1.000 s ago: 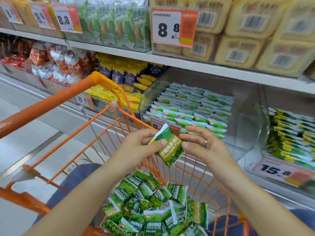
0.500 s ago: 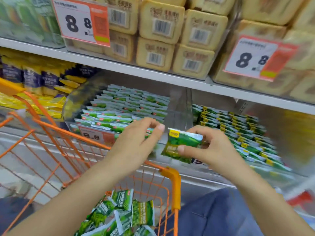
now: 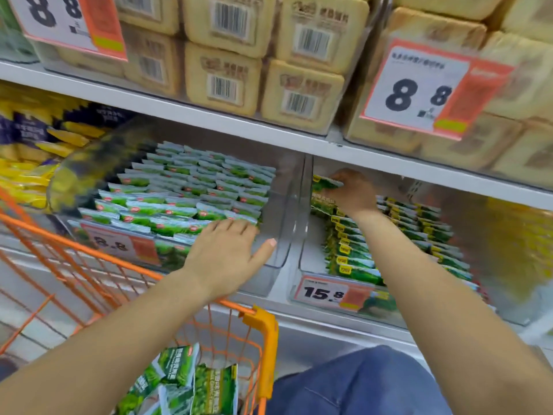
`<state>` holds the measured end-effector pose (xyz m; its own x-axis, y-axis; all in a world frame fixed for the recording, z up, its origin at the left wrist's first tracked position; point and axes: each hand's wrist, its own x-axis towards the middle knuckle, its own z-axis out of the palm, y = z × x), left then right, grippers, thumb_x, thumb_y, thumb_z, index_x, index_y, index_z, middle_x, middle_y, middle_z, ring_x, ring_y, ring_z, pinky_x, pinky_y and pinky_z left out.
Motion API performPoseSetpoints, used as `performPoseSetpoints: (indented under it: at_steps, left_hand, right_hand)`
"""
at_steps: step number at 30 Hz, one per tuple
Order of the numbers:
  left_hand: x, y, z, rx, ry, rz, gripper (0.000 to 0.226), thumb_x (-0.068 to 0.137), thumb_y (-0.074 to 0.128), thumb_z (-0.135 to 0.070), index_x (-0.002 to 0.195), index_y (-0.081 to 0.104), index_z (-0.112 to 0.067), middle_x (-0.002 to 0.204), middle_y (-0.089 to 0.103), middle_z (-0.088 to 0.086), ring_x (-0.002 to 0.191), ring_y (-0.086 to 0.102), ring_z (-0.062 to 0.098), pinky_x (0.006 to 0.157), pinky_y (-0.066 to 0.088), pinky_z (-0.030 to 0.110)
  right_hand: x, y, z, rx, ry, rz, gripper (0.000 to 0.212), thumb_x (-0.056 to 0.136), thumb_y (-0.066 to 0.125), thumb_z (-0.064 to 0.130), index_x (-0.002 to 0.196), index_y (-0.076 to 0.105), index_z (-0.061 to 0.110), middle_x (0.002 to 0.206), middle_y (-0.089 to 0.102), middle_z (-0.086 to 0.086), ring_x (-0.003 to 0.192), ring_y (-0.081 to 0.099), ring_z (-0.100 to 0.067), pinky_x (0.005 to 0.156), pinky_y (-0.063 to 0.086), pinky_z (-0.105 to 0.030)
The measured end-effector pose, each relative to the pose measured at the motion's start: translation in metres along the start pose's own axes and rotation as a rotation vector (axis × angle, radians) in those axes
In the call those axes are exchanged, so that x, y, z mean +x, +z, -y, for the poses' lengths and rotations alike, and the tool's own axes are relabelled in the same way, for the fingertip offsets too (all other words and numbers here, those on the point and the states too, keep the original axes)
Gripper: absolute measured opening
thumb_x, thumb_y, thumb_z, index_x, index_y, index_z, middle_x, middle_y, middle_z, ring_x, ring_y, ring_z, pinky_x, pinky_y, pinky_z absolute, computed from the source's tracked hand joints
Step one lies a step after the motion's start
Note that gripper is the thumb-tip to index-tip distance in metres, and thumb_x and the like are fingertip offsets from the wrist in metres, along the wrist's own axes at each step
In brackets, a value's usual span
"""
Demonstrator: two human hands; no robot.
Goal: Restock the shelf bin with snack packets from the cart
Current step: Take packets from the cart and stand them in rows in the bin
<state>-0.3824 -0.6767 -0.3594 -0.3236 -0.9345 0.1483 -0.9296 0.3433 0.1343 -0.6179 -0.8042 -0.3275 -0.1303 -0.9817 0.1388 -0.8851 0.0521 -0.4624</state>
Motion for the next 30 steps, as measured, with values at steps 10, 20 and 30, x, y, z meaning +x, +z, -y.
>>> performPoseSetpoints:
  at_steps: [10, 20, 30]
  left_hand:
    - [0.005, 0.004, 0.000, 0.014, -0.021, 0.002, 0.091, 0.077, -0.012, -0.063, 0.131, 0.051, -0.027, 0.138, 0.049, -0.006, 0.128, 0.041, 0.016, 0.101, 0.032, 0.031]
    - [0.003, 0.003, -0.001, 0.006, -0.023, 0.010, 0.091, 0.078, -0.012, -0.061, 0.134, 0.050, -0.026, 0.138, 0.049, -0.005, 0.128, 0.041, 0.016, 0.101, 0.033, 0.032]
    - [0.006, 0.004, 0.000, 0.006, -0.045, 0.015, 0.086, 0.078, -0.007, -0.058, 0.135, 0.049, -0.026, 0.136, 0.052, -0.004, 0.126, 0.044, 0.018, 0.099, 0.036, 0.033]
  right_hand:
    - [0.012, 0.039, -0.021, -0.287, -0.140, -0.083, 0.029, 0.084, 0.064, 0.018, 0.113, 0.062, 0.018, 0.112, 0.064, -0.010, 0.111, 0.052, -0.031, 0.091, 0.040, -0.036]
    - [0.016, 0.037, -0.007, -0.453, -0.054, 0.002, 0.041, 0.079, 0.056, 0.004, 0.118, 0.056, 0.016, 0.119, 0.056, -0.011, 0.118, 0.046, -0.032, 0.098, 0.035, -0.040]
    - [0.017, 0.044, -0.015, -0.485, -0.113, -0.091, 0.033, 0.079, 0.064, 0.013, 0.110, 0.059, 0.021, 0.113, 0.059, -0.009, 0.117, 0.047, -0.033, 0.110, 0.024, -0.043]
